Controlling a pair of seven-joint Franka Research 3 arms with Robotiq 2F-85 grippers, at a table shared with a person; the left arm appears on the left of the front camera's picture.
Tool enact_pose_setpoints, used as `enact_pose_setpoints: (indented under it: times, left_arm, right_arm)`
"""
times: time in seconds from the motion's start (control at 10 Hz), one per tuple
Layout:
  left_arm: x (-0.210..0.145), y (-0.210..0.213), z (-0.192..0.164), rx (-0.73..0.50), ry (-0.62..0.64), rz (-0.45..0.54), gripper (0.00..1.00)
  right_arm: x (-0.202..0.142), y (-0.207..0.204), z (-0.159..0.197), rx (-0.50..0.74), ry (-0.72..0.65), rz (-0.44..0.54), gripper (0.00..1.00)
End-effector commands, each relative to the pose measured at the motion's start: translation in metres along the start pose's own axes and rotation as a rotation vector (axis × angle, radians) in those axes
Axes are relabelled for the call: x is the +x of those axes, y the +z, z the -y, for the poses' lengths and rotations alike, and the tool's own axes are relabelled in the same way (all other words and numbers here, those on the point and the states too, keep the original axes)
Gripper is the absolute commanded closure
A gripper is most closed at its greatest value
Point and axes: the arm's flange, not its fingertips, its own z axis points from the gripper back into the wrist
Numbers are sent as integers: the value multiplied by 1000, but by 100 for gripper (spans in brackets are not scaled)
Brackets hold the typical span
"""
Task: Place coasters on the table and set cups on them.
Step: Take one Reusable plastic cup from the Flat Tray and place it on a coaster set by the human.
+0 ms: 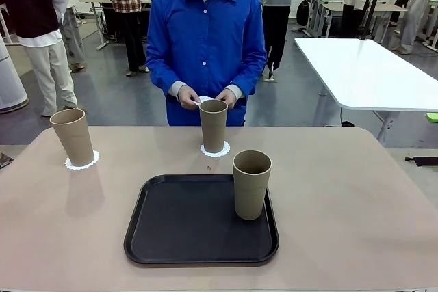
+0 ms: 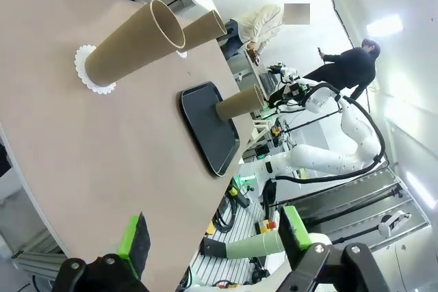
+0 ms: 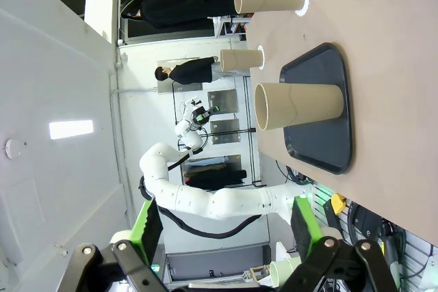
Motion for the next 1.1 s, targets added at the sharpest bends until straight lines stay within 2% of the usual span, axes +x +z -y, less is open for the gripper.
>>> enact_pose_setpoints:
  times: [0.0,0.1,1.0]
  left_arm:
    - [6,3,7,45,12,65,0]
    - [0,0,0,0,0,0,0]
    - [0,0,0,0,0,0,0]
  right_arm:
    - [0,0,-2,7,6,2,0]
    - [0,0,-2,7,6,2,0]
    - [0,0,-2,7,6,2,0]
